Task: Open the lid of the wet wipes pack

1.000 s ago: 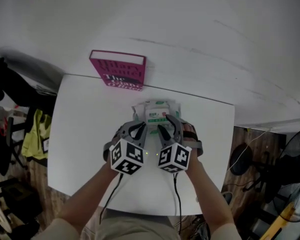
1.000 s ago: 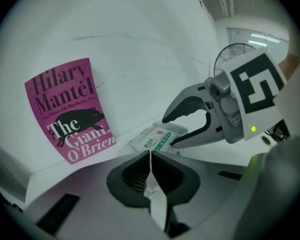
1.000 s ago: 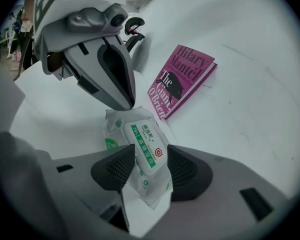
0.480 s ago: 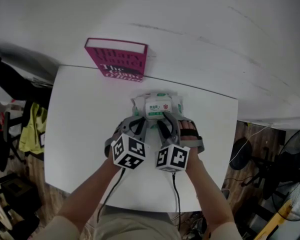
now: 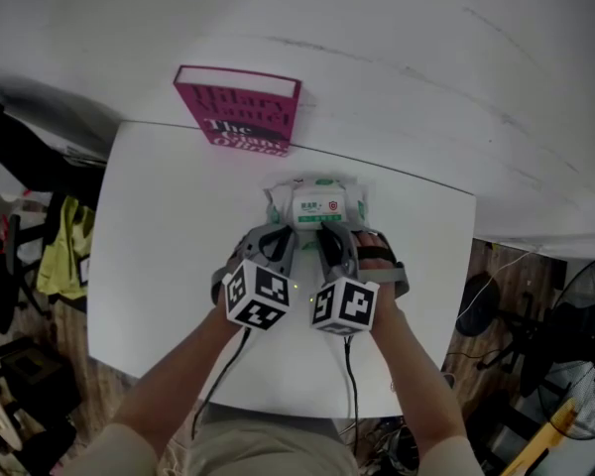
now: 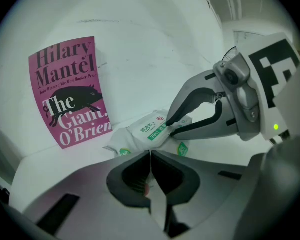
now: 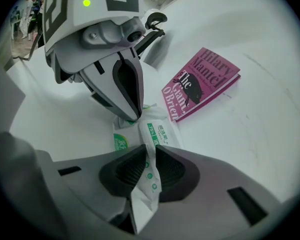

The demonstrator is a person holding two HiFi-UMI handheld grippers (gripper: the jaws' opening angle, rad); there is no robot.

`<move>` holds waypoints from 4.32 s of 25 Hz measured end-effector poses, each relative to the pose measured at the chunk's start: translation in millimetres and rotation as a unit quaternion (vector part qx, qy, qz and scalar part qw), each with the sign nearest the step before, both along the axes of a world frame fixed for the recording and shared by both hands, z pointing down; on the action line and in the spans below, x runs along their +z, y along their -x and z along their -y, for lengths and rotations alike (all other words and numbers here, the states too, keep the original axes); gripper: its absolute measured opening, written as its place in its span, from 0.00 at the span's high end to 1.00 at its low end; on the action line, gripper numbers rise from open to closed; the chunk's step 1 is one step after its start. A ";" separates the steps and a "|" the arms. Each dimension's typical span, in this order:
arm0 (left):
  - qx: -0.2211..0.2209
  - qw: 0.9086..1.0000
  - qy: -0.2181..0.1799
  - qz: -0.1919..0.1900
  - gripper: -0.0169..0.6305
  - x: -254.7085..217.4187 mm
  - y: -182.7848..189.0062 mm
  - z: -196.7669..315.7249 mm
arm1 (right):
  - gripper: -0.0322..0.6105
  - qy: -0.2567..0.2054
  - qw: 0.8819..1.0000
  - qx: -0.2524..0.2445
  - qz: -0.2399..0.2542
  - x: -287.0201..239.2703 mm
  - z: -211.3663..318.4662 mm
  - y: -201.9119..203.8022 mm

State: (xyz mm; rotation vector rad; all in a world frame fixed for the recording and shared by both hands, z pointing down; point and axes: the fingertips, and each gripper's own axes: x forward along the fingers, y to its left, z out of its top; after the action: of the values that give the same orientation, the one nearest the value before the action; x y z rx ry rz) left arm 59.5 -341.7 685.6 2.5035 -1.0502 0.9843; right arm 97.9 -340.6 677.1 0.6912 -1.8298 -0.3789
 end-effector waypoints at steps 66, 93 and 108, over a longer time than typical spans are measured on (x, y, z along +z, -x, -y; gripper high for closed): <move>-0.065 0.964 -0.138 -0.217 0.93 -308.3 70.9 -52.5 | 0.91 -0.093 0.802 0.232 0.543 -346.0 -103.1 -42.6; -0.020 0.965 -0.197 -0.170 0.93 -376.6 111.4 -185.3 | 0.91 -0.083 0.854 0.128 0.497 -400.8 -226.6 3.3; -0.034 0.970 -0.193 -0.146 0.93 -364.3 111.7 -181.3 | 0.91 -0.069 0.861 0.142 0.484 -376.7 -223.8 -2.5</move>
State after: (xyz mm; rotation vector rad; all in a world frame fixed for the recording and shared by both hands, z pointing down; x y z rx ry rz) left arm -52.2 -160.4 321.3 2.7756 -1.3209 0.3965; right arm 100.4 -116.8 300.4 1.4052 -2.5874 0.0820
